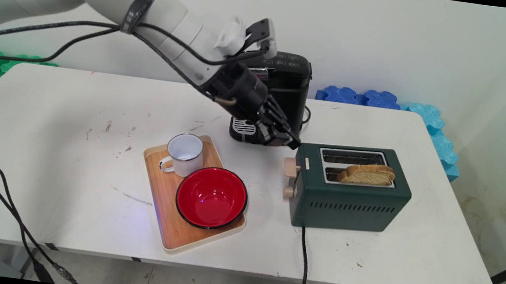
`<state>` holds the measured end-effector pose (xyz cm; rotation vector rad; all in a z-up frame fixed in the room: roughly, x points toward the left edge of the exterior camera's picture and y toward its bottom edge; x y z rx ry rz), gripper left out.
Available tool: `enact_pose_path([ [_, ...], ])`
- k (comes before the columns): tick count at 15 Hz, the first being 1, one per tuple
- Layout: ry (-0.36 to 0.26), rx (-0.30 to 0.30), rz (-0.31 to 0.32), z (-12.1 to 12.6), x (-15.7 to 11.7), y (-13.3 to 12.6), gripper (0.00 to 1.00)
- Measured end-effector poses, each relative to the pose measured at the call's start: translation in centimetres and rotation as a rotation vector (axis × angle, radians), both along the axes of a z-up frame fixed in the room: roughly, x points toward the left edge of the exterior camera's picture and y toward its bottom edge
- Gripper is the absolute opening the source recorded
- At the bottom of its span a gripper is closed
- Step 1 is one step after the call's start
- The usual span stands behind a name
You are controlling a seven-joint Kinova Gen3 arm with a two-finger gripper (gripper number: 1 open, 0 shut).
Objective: Press the toaster switch
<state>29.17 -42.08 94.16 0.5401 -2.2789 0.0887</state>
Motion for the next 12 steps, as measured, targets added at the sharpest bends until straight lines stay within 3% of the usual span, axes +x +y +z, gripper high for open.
enact_pose_path([
  [12, -0.015, 0.046, -0.003, -3.6, 0.4, -0.1, 0.00],
])
